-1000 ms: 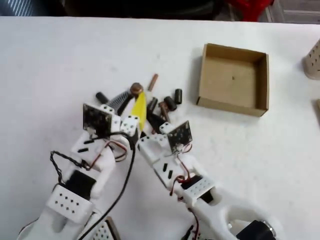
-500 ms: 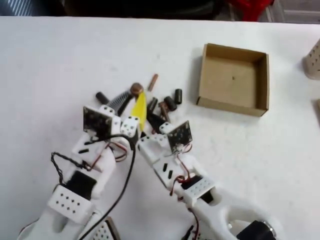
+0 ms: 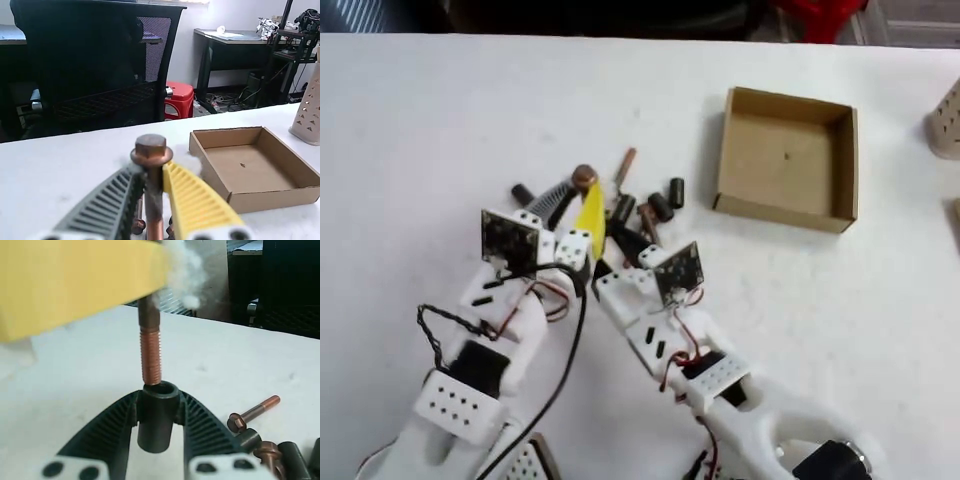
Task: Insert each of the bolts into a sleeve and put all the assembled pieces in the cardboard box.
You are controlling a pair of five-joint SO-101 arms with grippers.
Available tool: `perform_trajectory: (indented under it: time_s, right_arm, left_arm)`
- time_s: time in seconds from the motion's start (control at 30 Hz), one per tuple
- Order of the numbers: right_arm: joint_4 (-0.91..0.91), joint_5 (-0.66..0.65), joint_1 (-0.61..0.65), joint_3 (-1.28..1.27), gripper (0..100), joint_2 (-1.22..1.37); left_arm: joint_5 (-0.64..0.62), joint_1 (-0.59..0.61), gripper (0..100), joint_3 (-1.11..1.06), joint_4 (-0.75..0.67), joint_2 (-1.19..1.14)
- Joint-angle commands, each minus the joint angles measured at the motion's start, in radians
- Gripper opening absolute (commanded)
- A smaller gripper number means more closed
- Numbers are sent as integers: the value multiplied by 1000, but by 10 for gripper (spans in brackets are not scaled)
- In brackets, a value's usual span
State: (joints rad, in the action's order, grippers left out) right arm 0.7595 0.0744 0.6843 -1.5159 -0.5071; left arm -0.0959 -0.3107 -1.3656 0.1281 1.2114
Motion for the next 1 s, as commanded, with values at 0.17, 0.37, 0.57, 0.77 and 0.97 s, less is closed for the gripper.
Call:
perform_trajectory:
  time_s: [0.17,0.37,0.57,0.77,0.97]
  right_arm:
    - [25,-11,-8,5,18,-4]
    - [25,-11,-8,5,18,-4]
    - [25,-11,-10,5,18,-4]
    - [25,-11,-10,5,18,-4]
    - [22,-11,-8,5,18,-4]
  left_arm:
    - [6,-28,20,34,-5,16]
    - [6,-28,20,83,-3,-114]
    - [6,-28,20,117,-3,-214]
    - [6,-25,20,117,-3,-214]
    - [6,-24,71,112,2,-214]
